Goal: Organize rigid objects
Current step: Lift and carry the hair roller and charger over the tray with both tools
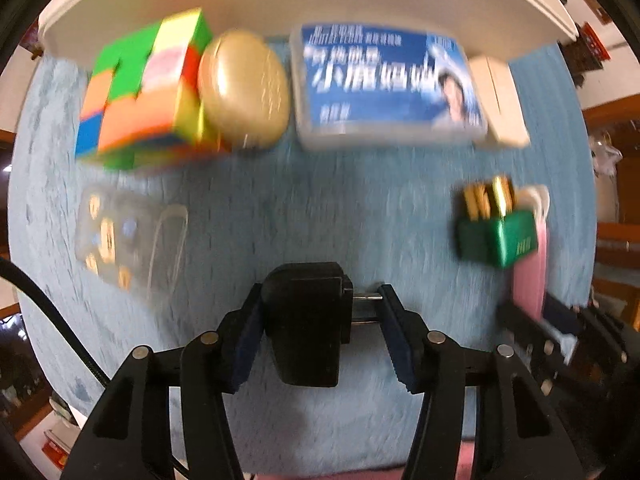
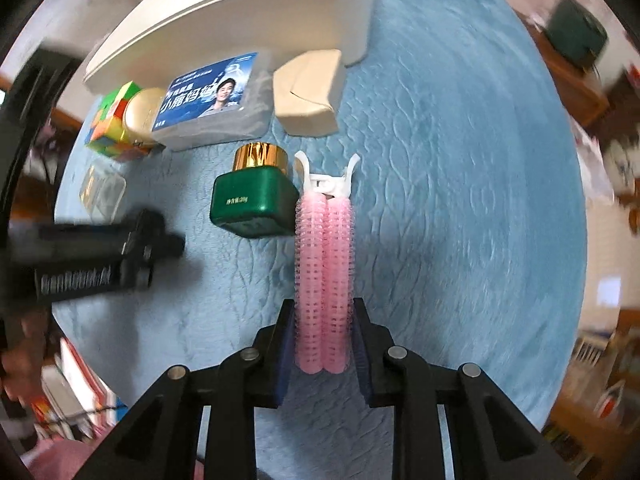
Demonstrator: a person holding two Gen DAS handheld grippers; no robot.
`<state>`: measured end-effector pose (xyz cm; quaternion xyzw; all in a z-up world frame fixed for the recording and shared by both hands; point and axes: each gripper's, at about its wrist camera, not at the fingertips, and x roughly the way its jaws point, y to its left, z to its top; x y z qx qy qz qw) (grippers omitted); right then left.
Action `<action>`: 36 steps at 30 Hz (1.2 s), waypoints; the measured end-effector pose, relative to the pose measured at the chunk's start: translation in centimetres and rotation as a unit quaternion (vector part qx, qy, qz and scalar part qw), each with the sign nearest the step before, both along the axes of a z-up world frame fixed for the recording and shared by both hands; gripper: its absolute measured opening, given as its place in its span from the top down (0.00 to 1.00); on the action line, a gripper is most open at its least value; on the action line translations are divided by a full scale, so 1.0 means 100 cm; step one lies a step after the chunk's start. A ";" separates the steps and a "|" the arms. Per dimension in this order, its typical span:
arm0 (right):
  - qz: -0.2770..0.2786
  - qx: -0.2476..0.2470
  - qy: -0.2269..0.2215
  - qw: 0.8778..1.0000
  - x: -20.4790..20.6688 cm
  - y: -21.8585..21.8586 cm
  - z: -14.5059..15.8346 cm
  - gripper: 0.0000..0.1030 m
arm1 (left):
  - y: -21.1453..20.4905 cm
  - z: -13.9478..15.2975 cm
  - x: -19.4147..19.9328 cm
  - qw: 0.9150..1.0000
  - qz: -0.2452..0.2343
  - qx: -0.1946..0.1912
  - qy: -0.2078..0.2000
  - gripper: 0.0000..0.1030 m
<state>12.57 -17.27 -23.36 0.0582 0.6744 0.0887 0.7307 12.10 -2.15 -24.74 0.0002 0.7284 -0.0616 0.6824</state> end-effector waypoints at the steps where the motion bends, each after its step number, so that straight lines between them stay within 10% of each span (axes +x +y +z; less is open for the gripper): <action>1: -0.012 0.004 0.002 1.000 -0.002 0.000 0.000 0.75 | 0.003 0.000 -0.006 1.000 -0.004 -0.006 0.006 0.43; 19: -0.188 0.029 -0.039 0.981 -0.074 0.002 0.053 0.75 | 0.071 -0.009 -0.076 0.993 -0.053 -0.052 0.088 0.43; 36: -0.171 0.029 -0.132 0.976 -0.040 0.037 0.115 0.75 | 0.105 0.060 -0.056 0.996 -0.063 -0.053 0.018 0.43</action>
